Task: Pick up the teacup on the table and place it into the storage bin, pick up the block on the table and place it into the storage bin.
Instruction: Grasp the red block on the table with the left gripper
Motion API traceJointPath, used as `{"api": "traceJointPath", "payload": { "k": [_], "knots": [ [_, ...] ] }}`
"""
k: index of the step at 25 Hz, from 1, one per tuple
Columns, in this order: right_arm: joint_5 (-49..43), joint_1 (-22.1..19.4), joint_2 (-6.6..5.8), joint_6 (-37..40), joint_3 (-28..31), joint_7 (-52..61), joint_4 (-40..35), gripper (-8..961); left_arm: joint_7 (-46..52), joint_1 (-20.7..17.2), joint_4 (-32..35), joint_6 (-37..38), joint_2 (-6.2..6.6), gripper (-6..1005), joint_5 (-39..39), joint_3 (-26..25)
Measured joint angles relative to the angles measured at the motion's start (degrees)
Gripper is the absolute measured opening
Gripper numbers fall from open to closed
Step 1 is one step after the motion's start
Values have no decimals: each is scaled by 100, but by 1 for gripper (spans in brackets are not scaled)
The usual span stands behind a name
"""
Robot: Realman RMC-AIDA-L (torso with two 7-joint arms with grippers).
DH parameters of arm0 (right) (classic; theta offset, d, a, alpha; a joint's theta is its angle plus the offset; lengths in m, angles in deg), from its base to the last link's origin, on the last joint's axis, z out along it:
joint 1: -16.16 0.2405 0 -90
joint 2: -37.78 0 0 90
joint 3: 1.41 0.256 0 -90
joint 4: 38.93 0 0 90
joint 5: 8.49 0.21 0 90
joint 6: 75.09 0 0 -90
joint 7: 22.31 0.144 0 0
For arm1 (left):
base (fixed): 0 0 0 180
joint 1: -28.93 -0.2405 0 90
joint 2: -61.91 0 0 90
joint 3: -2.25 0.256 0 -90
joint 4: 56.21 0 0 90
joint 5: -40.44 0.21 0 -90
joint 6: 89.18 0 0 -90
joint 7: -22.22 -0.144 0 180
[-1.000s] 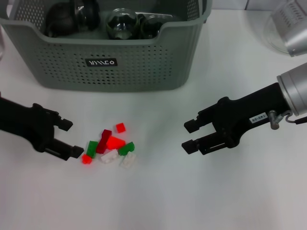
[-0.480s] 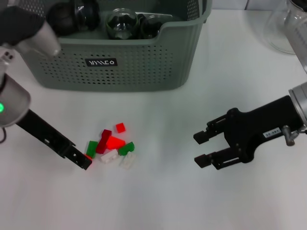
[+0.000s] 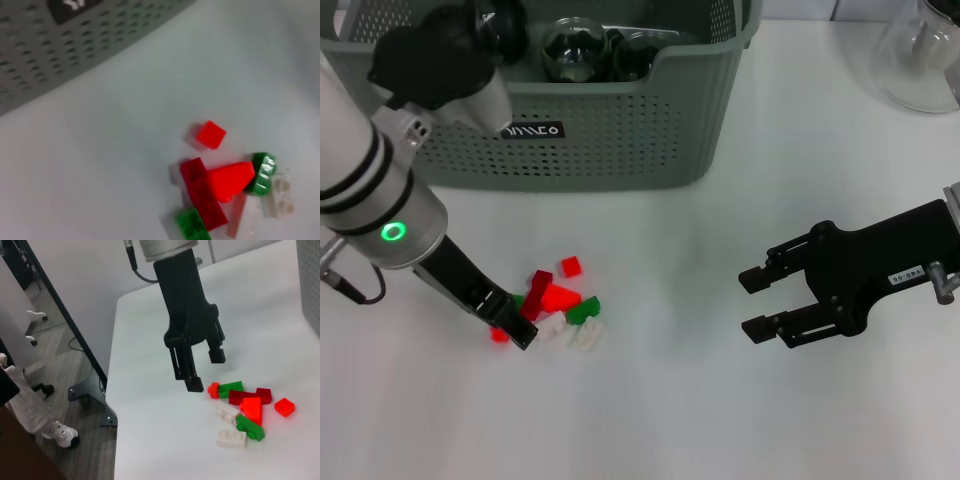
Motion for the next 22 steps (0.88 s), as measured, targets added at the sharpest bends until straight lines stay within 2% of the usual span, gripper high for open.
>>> {"api": "traceJointPath", "payload": {
  "k": [11,17,22],
  "knots": [
    [1,-24,1,-45,2,-112,14,609,438,-64,-10,-244,-12,856,317,830],
    [2,-35,1,-61,2,-180,26,607,583,-68,-30,-362,-12,756,384,1066],
    [0,-43,1,-97,3,-192,26,604,681,-88,-89,-460,-14,630,446,1154]
  ]
}}
